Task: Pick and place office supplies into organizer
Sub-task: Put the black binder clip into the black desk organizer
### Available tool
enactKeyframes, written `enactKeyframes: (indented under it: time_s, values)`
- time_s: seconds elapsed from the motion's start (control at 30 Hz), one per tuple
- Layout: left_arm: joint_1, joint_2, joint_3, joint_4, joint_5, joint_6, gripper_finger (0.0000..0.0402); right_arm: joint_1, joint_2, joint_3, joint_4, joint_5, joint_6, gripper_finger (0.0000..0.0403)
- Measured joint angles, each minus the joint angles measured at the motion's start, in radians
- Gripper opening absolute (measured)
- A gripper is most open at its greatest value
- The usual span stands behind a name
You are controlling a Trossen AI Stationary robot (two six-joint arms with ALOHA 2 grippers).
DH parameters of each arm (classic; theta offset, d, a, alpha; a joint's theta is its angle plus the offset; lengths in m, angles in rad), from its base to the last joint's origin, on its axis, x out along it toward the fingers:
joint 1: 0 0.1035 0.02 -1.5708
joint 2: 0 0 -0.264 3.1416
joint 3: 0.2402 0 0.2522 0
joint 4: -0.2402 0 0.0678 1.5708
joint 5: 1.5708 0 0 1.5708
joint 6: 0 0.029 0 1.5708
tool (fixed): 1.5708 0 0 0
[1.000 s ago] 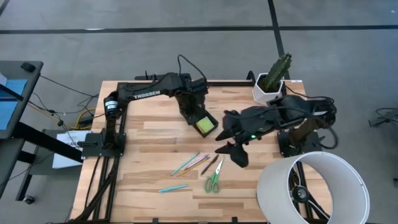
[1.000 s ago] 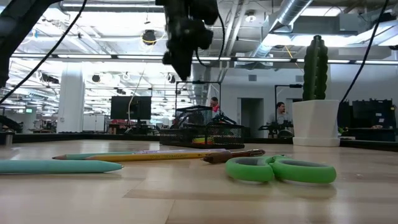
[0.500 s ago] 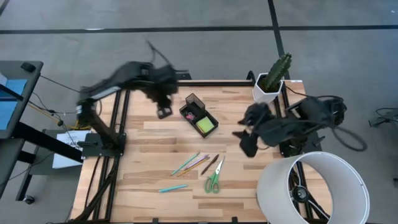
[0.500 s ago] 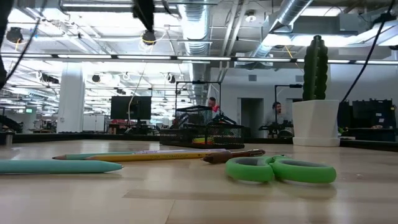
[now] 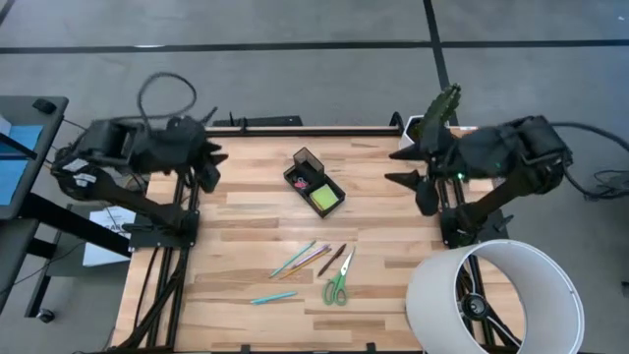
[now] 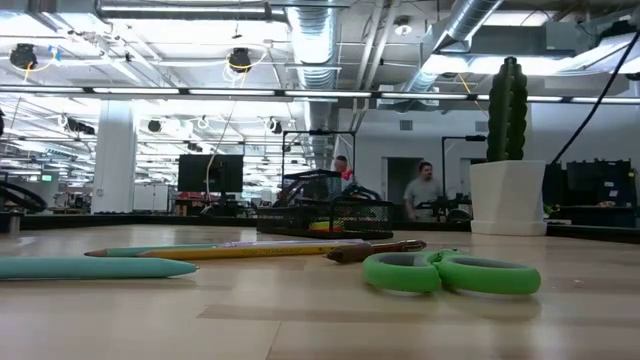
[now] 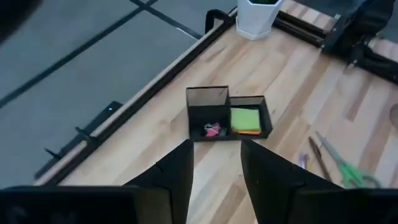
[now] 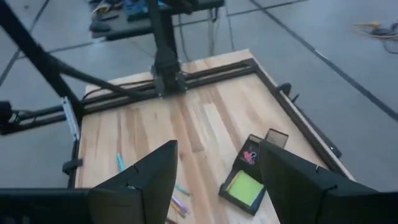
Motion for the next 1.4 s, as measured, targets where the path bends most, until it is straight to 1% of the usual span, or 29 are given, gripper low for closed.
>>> enactKeyframes:
  time_s: [0.1, 0.17, 0.23, 0.3, 0.37, 0.43, 0.47, 0.53, 0.67, 0.7, 0.83, 0.9, 1.07, 1.2, 1.4]
  values:
    - [-0.073, -0.066, -0.208, 0.135, -0.028, -0.087, 0.0125, -0.084, 0.008, -0.003, 0.007, -0.140, -0.078, 0.0212]
    - [-0.113, -0.102, -0.370, 0.285, -0.025, -0.126, 0.0125, -0.143, 0.013, -0.038, 0.043, -0.251, -0.129, 0.0206]
    - [-0.145, -0.122, -0.533, 0.480, -0.001, -0.137, 0.0125, -0.197, 0.016, -0.105, 0.106, -0.387, -0.177, 0.0198]
    - [-0.168, -0.123, -0.663, 0.672, 0.063, -0.138, 0.0125, -0.249, 0.020, -0.198, 0.198, -0.549, -0.209, 0.0190]
    - [-0.178, -0.116, -0.754, 0.837, 0.142, -0.139, 0.0125, -0.290, 0.021, -0.290, 0.286, -0.712, -0.222, 0.0181]
    - [-0.182, -0.096, -0.813, 0.954, 0.224, -0.143, 0.0125, -0.318, 0.022, -0.373, 0.343, -0.829, -0.238, 0.0173]
    - [-0.182, -0.083, -0.834, 0.983, 0.262, -0.145, 0.0125, -0.327, 0.022, -0.410, 0.367, -0.860, -0.249, 0.0169]
    - [-0.182, -0.050, -0.846, 1.000, 0.302, -0.146, 0.0125, -0.334, 0.021, -0.477, 0.396, -0.878, -0.273, 0.0163]
    - [-0.170, 0.027, -0.846, 1.026, 0.297, -0.128, 0.0125, -0.330, 0.021, -0.568, 0.406, -0.878, -0.319, 0.0155]
    - [-0.159, 0.054, -0.846, 1.051, 0.313, -0.125, 0.0125, -0.328, 0.021, -0.583, 0.416, -0.878, -0.320, 0.0153]
    - [-0.124, 0.179, -0.845, 1.159, 0.471, -0.125, 0.0125, -0.320, 0.021, -0.602, 0.486, -0.880, -0.319, 0.0150]
    - [-0.120, 0.256, -0.845, 1.207, 0.526, -0.138, 0.0125, -0.315, 0.021, -0.602, 0.541, -0.880, -0.319, 0.0150]
    - [-0.120, 0.454, -0.785, 1.218, 0.541, -0.165, 0.0125, -0.298, 0.020, -0.602, 0.655, -0.881, -0.319, 0.0153]
    - [-0.145, 0.600, -0.718, 1.223, 0.574, -0.107, 0.0125, -0.294, 0.020, -0.602, 0.681, -0.881, -0.326, 0.0154]
    - [-0.186, 0.742, -0.583, 1.202, 0.566, -0.050, 0.0125, -0.282, 0.020, -0.602, 0.675, -0.881, -0.328, 0.0153]
